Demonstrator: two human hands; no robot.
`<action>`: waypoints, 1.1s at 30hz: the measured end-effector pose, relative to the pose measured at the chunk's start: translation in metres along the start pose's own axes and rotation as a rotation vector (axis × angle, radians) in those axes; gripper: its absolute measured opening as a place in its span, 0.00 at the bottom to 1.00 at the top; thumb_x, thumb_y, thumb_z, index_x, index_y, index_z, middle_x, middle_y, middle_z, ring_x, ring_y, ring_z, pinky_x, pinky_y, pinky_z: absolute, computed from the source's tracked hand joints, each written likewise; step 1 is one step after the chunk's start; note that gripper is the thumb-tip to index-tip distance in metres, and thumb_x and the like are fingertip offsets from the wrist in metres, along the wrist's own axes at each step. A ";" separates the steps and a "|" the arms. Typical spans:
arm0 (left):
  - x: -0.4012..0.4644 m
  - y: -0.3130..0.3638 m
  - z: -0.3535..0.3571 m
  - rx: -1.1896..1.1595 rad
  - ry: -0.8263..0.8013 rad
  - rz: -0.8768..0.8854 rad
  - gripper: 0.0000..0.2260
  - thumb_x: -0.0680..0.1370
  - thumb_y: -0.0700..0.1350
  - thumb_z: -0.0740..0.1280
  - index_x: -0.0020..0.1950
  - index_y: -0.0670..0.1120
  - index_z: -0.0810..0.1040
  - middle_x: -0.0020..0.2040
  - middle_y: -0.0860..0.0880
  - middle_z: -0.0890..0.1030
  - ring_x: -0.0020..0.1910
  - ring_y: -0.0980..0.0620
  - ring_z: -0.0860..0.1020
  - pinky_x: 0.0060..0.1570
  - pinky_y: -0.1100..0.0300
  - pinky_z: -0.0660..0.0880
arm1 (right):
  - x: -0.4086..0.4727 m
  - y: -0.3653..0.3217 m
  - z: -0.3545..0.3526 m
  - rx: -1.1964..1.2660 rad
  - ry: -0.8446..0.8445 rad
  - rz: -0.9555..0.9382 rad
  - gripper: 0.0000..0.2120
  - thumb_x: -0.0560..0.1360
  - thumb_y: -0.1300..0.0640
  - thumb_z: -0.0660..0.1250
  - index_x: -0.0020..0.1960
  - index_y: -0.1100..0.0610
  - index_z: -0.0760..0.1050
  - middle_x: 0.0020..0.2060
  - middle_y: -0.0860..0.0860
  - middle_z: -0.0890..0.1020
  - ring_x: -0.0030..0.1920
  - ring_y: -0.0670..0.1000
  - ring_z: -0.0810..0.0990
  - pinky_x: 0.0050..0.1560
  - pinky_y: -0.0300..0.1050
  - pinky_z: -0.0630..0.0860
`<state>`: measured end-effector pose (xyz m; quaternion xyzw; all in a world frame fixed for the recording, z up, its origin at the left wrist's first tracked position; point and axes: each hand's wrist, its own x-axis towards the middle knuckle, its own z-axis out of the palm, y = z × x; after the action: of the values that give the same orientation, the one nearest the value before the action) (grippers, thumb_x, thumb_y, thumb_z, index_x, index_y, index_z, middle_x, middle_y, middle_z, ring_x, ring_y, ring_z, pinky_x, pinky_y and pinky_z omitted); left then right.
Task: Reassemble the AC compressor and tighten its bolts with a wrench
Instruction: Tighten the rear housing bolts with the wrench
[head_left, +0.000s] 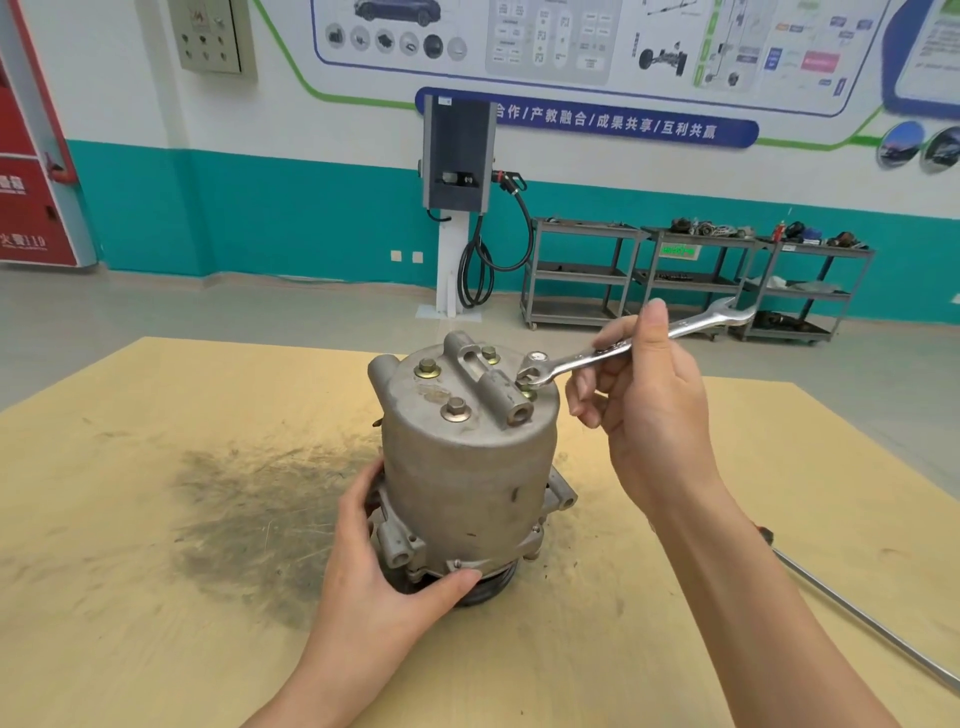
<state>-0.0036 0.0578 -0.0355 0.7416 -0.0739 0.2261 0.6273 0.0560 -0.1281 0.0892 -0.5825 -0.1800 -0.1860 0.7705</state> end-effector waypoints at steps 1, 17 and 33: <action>0.000 -0.001 0.000 0.000 -0.001 0.005 0.44 0.53 0.58 0.79 0.57 0.84 0.57 0.58 0.82 0.65 0.58 0.81 0.67 0.48 0.84 0.66 | 0.000 0.000 0.000 0.006 -0.004 0.000 0.22 0.75 0.39 0.54 0.40 0.56 0.73 0.24 0.52 0.75 0.26 0.51 0.74 0.24 0.39 0.67; 0.000 0.000 -0.001 0.001 -0.007 -0.011 0.44 0.52 0.62 0.78 0.59 0.83 0.56 0.60 0.80 0.66 0.61 0.76 0.69 0.51 0.74 0.69 | 0.005 0.003 -0.003 0.111 -0.028 0.235 0.21 0.82 0.44 0.51 0.44 0.57 0.72 0.25 0.53 0.74 0.25 0.49 0.73 0.23 0.38 0.67; 0.000 -0.001 -0.001 -0.003 -0.011 0.000 0.46 0.52 0.62 0.82 0.58 0.84 0.56 0.59 0.80 0.66 0.62 0.76 0.68 0.52 0.73 0.68 | 0.016 0.006 -0.010 0.207 -0.103 0.454 0.16 0.83 0.48 0.53 0.45 0.57 0.71 0.23 0.50 0.71 0.21 0.46 0.66 0.22 0.35 0.61</action>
<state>-0.0035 0.0585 -0.0364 0.7417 -0.0777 0.2220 0.6282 0.0739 -0.1371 0.0894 -0.5348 -0.1015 0.0412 0.8379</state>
